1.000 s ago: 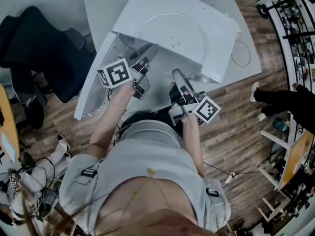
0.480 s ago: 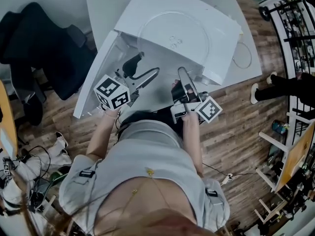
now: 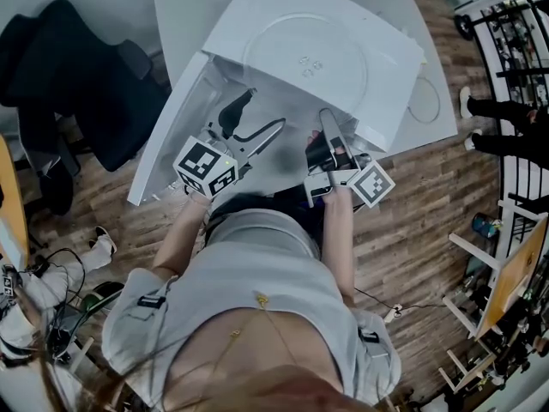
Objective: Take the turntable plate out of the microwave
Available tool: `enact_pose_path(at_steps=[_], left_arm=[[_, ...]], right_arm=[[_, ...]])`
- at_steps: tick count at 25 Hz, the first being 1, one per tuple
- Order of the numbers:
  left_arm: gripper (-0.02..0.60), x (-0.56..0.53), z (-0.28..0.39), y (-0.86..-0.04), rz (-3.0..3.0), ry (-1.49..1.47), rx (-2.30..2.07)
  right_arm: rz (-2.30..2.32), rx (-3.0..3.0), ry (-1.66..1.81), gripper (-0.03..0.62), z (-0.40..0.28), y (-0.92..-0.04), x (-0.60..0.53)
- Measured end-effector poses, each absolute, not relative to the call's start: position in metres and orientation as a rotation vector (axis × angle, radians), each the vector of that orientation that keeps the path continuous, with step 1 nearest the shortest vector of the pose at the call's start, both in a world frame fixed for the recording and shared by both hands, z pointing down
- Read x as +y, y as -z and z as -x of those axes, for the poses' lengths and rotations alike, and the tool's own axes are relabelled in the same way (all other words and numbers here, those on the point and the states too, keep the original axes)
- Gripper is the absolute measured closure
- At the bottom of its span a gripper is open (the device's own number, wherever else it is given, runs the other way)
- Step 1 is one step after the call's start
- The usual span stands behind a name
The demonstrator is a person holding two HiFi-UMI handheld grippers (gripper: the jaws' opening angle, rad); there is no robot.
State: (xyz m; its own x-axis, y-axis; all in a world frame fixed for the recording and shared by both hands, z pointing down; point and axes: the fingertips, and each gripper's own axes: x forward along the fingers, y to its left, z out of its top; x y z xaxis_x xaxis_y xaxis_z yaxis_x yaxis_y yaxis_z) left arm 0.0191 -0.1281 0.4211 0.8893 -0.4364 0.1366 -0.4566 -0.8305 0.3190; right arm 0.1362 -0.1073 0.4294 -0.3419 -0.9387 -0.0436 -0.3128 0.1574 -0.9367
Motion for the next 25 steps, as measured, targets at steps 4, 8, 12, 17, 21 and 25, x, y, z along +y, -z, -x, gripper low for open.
enact_pose_path(at_steps=[4, 8, 12, 17, 21, 25], left_arm=[[0.235, -0.137, -0.025, -0.42, -2.697, -0.066, -0.683], [0.236, -0.138, -0.023, -0.417, -2.719, -0.045, -0.724], [0.236, -0.137, -0.023, -0.417, -2.722, -0.05, -0.749], [0.235, -0.133, -0.018, -0.411, -2.788, -0.025, -0.769], [0.235, -0.128, -0.015, -0.411, -2.914, -0.109, -0.82], [0.235, -0.132, -0.019, -0.414, -2.914, -0.163, -0.815]], right_arm=[[1.229, 1.788, 1.167, 0.52, -0.141, -0.426, -0.116], [1.295, 1.905, 1.128, 0.489, -0.133, -0.423, -0.113], [1.459, 2.127, 1.022, 0.385, -0.119, -0.422, -0.093], [1.94, 2.414, 0.634, 0.314, -0.116, -0.418, -0.074], [2.202, 2.547, 0.376, 0.291, -0.12, -0.417, -0.074], [2.263, 2.552, 0.377, 0.29, -0.121, -0.424, -0.081]])
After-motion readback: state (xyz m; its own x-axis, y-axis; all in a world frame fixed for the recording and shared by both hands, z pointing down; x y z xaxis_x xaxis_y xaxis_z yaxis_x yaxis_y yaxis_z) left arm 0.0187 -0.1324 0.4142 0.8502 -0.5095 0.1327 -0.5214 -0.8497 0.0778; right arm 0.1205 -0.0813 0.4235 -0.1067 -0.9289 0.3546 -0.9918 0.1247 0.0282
